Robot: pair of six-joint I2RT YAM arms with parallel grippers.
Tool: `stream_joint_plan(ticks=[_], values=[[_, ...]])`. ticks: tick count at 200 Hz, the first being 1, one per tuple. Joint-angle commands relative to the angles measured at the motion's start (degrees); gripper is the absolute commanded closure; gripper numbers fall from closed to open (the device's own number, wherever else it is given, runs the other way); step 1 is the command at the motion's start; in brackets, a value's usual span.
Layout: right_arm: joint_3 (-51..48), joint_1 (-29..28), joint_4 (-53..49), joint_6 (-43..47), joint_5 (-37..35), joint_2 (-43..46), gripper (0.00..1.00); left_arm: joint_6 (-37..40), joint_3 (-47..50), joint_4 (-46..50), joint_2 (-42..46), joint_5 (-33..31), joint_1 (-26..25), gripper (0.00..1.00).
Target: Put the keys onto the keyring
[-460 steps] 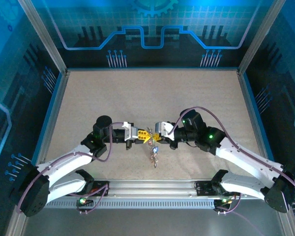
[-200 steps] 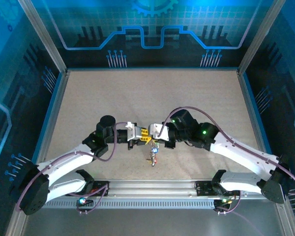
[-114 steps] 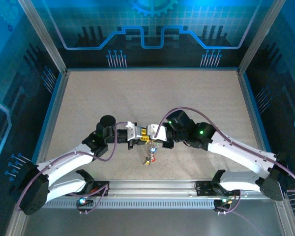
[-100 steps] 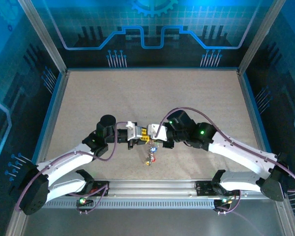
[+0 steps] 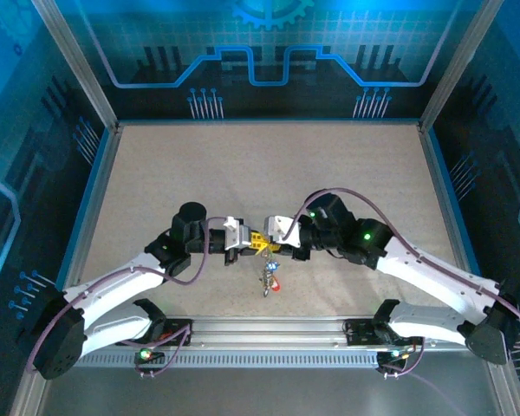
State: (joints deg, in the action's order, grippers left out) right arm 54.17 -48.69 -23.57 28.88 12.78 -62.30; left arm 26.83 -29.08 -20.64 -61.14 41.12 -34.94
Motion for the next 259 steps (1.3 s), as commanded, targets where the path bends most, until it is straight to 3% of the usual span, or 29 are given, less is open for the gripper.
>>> stream_joint_plan(ticks=[1, 37, 123, 180, 221, 233, 246, 259], values=[[-1.35, 1.4, 1.59, -1.11, 3.68, 1.87, 0.76, -1.67, 1.42, -6.71, 0.79, 4.0, 0.34, 1.0], [-1.35, 1.4, -0.33, -1.55, 3.89, 3.22, 0.76, -6.8, 4.34, -19.52, -0.59, 6.6, 0.72, 1.0], [-2.46, 1.49, -0.04, -2.06, 5.92, 1.23, 0.74, -8.12, 6.06, -25.12, 0.0, 5.72, 0.67, 1.0], [-2.92, 1.49, 1.92, -2.79, 7.37, -0.57, 0.79, -8.29, 6.33, -25.87, 0.07, 5.64, 0.71, 1.0], [-2.67, 1.5, 2.96, -2.85, 8.45, -1.14, 0.99, -8.19, 6.24, -25.33, -0.08, 5.39, 0.72, 1.0], [-2.24, 1.5, 2.21, -2.4, 8.12, -1.07, 1.0, -7.68, 5.98, -24.18, 0.06, 4.76, 0.67, 1.0], [-1.38, 1.49, 0.54, -2.16, 6.65, -1.13, 1.0, -5.04, 5.39, -20.82, 0.62, 4.42, 0.73, 1.0], [0.51, 1.41, -2.63, -1.65, 4.73, -1.31, 1.0, 1.09, 3.76, -10.75, 2.12, 3.61, 0.15, 1.0]])
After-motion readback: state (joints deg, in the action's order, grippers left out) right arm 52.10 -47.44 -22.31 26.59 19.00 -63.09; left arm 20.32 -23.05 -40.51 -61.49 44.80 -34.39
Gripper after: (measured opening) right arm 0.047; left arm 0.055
